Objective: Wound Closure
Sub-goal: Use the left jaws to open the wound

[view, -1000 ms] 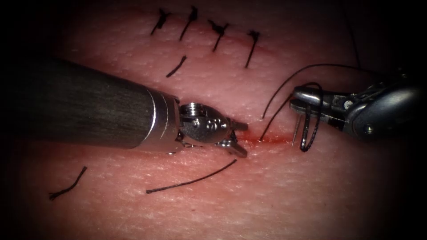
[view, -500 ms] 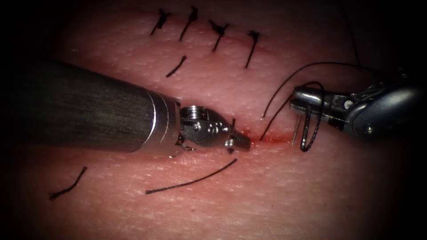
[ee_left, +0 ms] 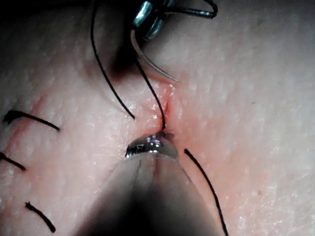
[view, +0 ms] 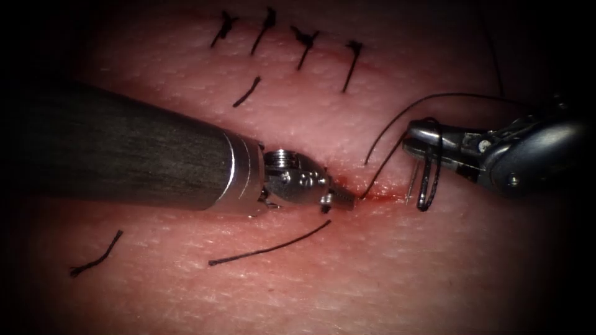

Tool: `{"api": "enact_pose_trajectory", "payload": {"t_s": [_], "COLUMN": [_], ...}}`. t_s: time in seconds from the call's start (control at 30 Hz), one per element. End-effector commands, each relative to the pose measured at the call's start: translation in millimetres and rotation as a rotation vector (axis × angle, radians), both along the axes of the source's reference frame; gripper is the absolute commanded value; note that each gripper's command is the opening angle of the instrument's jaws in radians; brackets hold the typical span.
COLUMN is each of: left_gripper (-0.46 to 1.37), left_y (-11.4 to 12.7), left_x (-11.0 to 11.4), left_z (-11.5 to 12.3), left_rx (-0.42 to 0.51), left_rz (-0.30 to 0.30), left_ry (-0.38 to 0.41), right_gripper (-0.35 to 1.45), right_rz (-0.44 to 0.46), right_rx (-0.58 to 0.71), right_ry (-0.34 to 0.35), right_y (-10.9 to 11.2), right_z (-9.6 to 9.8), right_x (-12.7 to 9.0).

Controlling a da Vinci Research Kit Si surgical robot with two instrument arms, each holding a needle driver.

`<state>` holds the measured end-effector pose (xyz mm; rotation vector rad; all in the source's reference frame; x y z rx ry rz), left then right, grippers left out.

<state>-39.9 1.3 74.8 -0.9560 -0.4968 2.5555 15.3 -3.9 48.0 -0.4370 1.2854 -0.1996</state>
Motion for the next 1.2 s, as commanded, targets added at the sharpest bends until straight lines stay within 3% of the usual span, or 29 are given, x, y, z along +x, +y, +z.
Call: {"api": "enact_pose_trajectory", "payload": {"t_s": [0.03, 0.23, 0.4, 0.83, 0.97, 1.17, 1.2], "left_gripper": [-0.35, -0.35, -0.35, -0.35, -0.35, 0.21, 0.37], "left_y": [0.0, 0.2, -0.1, -2.6, -2.9, -2.9, -2.9], "left_x": [-0.1, 0.1, 1.0, 0.9, 1.1, 1.1, 1.1], "left_z": [0.4, 2.3, 3.5, 4.7, 4.8, 4.8, 4.8], "left_rx": [0.01, -0.007, -0.032, 0.012, 0.03, 0.039, 0.039], "left_rz": [0.005, 0.006, 0.026, 0.089, 0.083, 0.074, 0.074], "left_ry": [-0.007, 0.019, 0.103, 0.221, 0.24, 0.241, 0.241], "right_gripper": [-0.35, -0.35, -0.35, -0.35, -0.35, -0.35, -0.35], "right_rz": [0.002, 0.001, -0.001, -0.004, -0.004, -0.003, -0.004], "right_rx": [-0.001, -0.002, -0.003, -0.003, -0.003, -0.001, 0.005], "right_ry": [0.0, 0.001, 0.003, 0.006, 0.006, 0.013, 0.02], "right_y": [0.0, -0.2, -0.3, -0.5, -0.5, -0.5, -0.5], "right_z": [0.0, 0.1, 0.1, 0.0, -0.1, -0.4, -0.6], "right_x": [0.1, 0.3, 0.4, 0.8, 0.8, 0.9, 0.9]}}
